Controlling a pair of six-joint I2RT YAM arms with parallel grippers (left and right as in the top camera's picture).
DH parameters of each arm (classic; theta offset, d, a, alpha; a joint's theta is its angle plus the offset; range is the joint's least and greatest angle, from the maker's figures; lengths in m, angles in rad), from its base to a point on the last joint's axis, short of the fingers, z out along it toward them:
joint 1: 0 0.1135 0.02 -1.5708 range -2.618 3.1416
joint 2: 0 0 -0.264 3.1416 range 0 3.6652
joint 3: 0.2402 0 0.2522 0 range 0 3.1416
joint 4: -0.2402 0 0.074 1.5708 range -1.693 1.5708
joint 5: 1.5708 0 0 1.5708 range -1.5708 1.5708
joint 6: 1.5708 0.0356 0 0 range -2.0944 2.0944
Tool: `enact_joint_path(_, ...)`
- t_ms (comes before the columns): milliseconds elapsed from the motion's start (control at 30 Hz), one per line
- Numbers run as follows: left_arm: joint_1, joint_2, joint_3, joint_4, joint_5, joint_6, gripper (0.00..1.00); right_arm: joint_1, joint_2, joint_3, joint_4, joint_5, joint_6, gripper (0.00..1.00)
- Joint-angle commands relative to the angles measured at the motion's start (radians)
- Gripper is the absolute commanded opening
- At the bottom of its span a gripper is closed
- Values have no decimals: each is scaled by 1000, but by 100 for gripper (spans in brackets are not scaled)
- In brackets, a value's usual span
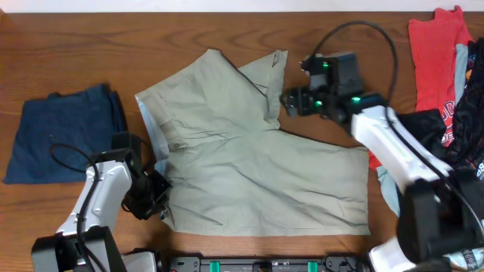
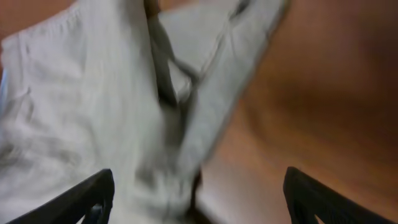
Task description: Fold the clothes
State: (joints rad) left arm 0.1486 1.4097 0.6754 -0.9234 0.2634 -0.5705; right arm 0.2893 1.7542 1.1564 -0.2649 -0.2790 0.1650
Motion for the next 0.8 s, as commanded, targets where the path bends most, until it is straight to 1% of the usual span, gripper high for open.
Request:
enact_joint_path(0,-4,-5,-1,-3,13,17,6,29,91,1,100,101,82,84)
enact_joint_path(233,-4,-5,-1,-2,13,17,6,29,278,1,421,109,213,67)
enact_joint_path(400,-4,-5,-1,1,13,17,6,34,360,1,578,-12,247,64)
enact_joint_path(467,-4,-5,-1,1,13,17,6,41,378,1,594,-56,250,63)
enact_joint_path(600,-4,-5,-1,2,13,17,6,60,395,1,571,-59,249,64)
enact_joint_path(767,-4,-5,-1,2,13,17,6,83,397,1,572,-123,249,63)
